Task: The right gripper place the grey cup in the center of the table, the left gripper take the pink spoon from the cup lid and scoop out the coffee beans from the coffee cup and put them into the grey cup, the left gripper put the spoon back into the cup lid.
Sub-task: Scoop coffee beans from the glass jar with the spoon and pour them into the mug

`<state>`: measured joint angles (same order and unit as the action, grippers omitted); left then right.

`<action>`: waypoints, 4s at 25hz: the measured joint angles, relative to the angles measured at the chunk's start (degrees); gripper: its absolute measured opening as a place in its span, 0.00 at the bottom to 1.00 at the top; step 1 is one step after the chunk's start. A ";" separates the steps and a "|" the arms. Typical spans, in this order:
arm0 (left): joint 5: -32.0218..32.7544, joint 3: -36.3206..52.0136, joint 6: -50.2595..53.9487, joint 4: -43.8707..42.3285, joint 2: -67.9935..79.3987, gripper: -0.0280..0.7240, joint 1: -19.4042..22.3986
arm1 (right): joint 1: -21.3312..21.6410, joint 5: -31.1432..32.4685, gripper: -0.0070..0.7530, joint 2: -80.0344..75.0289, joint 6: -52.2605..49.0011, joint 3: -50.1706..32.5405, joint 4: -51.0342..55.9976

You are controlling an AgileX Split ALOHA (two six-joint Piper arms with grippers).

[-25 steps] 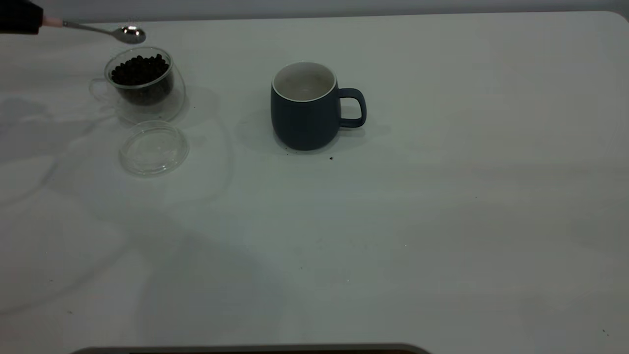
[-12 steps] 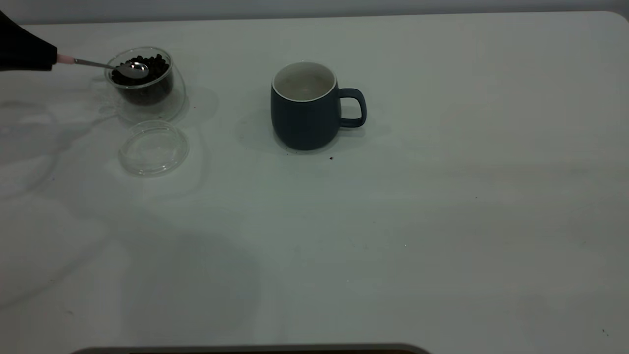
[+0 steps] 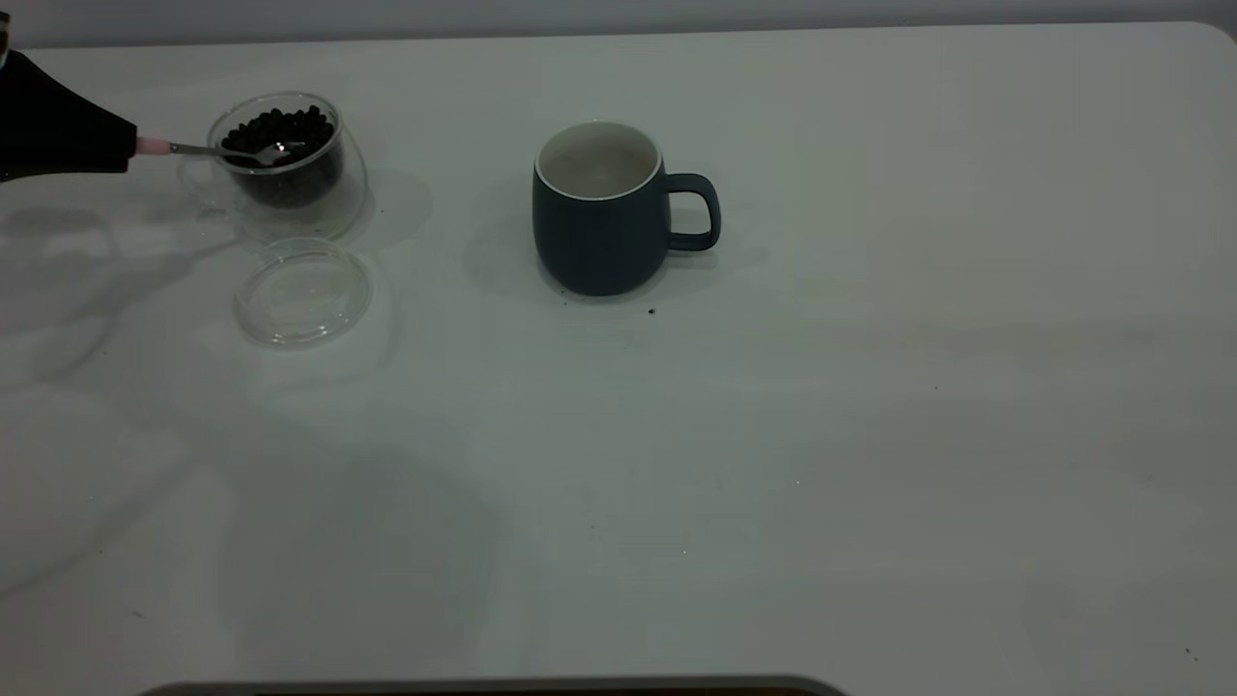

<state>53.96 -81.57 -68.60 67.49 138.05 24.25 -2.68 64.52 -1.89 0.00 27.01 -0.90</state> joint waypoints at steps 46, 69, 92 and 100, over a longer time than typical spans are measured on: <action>11.62 -0.05 3.28 2.98 0.10 0.20 3.91 | 0.00 0.00 0.67 0.00 0.00 0.00 0.00; 11.67 -0.10 3.28 6.54 0.10 0.20 -4.02 | 0.00 0.00 0.67 0.00 0.00 0.00 0.00; 11.62 -0.15 1.63 8.06 0.10 0.20 -17.26 | 0.00 0.00 0.67 0.00 0.00 0.00 0.00; 8.81 -0.15 1.19 8.06 0.10 0.20 -18.63 | 0.00 0.00 0.67 0.00 0.00 0.00 0.00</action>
<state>62.77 -81.72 -67.41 75.55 138.15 5.63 -2.68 64.52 -1.89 0.00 27.01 -0.90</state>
